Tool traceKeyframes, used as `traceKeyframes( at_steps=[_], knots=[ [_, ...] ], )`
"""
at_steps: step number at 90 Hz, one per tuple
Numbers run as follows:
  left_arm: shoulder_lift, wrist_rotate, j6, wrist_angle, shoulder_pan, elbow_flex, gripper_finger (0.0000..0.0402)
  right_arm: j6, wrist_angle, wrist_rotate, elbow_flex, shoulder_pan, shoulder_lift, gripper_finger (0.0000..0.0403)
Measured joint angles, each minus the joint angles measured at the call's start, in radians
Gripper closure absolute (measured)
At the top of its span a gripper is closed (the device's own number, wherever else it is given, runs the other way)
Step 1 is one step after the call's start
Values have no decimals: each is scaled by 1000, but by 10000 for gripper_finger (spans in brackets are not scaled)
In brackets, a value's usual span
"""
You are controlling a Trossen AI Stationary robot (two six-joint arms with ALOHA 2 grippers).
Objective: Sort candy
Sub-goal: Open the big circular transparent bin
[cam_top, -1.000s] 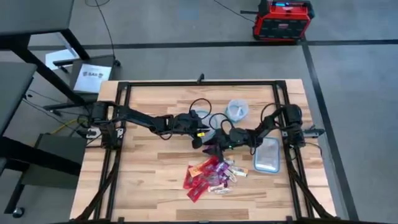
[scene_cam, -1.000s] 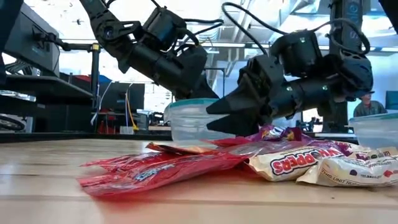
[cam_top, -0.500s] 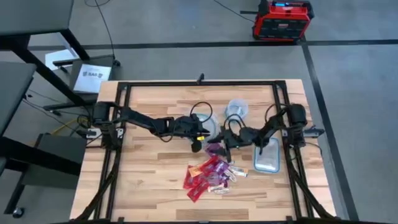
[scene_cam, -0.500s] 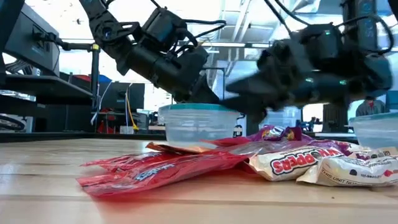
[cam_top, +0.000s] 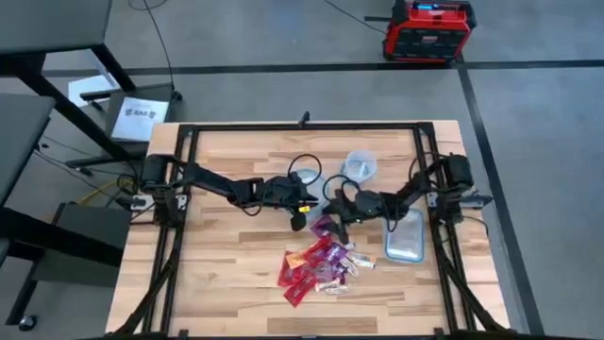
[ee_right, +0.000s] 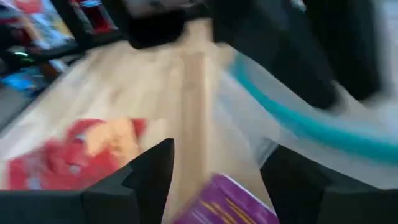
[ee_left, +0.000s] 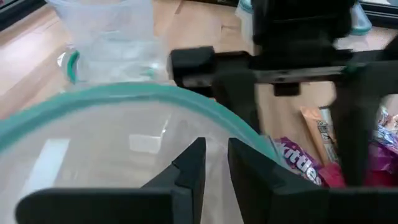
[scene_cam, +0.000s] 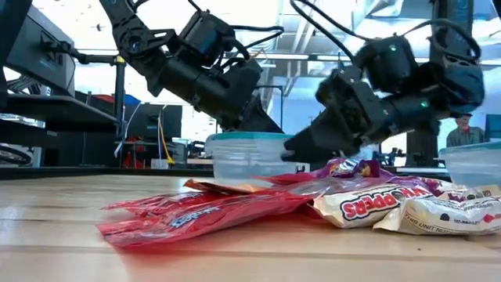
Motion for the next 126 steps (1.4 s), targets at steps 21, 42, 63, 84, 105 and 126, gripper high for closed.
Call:
traceKeyframes(
  at_steps=[21, 42, 63, 84, 105, 126],
  knots=[
    [17, -2, 2, 5, -1, 1, 345, 44, 123, -96, -8, -5, 3, 206],
    [17, -5, -6, 24, -3, 3, 345, 48, 45, -158, -23, 28, -39, 222],
    [-59, -4, 34, -8, -3, 3, 345, 2, -109, -155, -23, 71, -161, 223],
    [-198, -7, 87, -100, -3, 3, 345, -97, -175, -98, -21, 83, -297, 223],
    [-356, -114, 129, -339, 13, 4, 345, -162, -434, 57, 100, 38, -321, 223],
    [-324, -120, 54, -489, 88, -33, 345, -144, -728, 120, 237, -50, -248, 223]
  ],
)
